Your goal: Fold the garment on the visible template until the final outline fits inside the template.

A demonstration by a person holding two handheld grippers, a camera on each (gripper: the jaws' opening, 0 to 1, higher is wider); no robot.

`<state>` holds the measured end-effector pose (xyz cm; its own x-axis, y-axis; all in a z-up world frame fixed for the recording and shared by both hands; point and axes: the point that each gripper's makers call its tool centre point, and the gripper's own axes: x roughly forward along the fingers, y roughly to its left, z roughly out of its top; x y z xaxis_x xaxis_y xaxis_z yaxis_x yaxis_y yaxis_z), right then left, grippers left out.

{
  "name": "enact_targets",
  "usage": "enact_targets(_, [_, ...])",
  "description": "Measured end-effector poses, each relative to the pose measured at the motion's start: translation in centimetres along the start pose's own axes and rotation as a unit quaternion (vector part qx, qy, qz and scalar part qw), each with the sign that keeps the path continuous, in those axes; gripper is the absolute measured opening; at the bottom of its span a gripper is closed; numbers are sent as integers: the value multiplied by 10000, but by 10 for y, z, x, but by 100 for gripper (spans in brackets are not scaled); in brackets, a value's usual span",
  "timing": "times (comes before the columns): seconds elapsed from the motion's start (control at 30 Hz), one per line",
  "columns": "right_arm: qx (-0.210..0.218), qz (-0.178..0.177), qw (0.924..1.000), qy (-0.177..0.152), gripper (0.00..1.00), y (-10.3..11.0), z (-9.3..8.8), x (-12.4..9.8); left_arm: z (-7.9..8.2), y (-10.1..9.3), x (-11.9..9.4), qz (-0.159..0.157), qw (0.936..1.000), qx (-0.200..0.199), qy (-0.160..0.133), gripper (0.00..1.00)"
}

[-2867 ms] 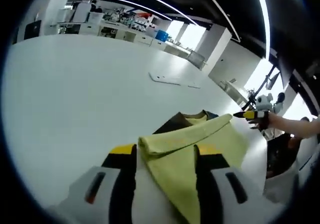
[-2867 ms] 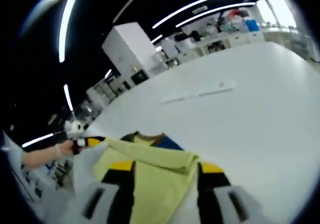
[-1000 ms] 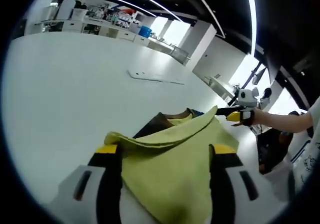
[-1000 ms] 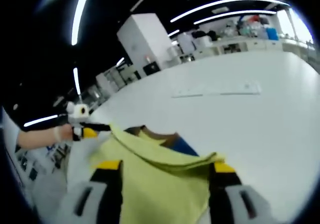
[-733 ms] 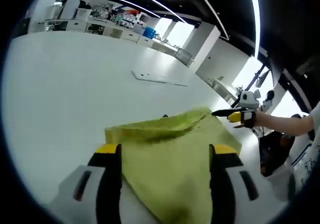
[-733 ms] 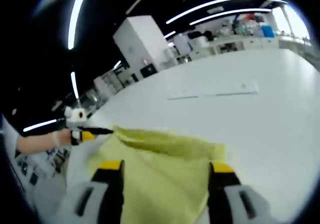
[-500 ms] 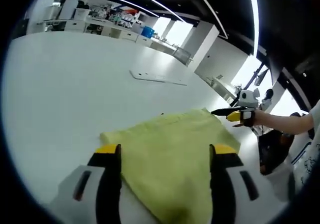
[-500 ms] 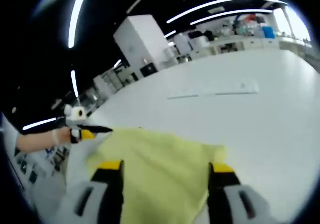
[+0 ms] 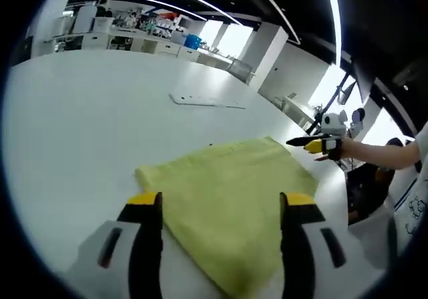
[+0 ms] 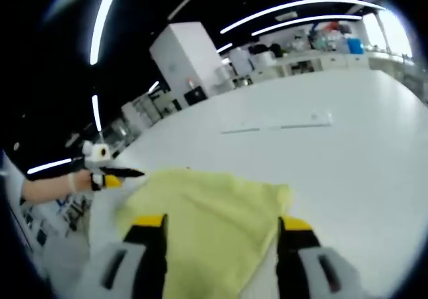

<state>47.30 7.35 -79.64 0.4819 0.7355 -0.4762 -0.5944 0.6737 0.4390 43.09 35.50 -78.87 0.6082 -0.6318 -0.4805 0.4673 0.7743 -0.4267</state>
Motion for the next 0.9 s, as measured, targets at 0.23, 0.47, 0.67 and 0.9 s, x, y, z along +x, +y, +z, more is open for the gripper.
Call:
enact_targets(0.23, [-23, -69, 9999, 127, 62, 5, -23, -19, -18, 1, -19, 115, 9999, -49, -4, 67])
enact_targets(0.47, [-12, -163, 9998, 108, 61, 8, -31, -38, -32, -7, -37, 241, 9996, -124, -40, 67])
enact_targets(0.67, [17, -216, 9998, 55, 59, 12, -37, -52, -42, -13, -51, 316, 9993, -166, -52, 66])
enact_targets(0.9, [-19, -231, 9997, 113, 53, 13, -53, -63, -55, -15, -62, 349, 9992, -166, 52, 62])
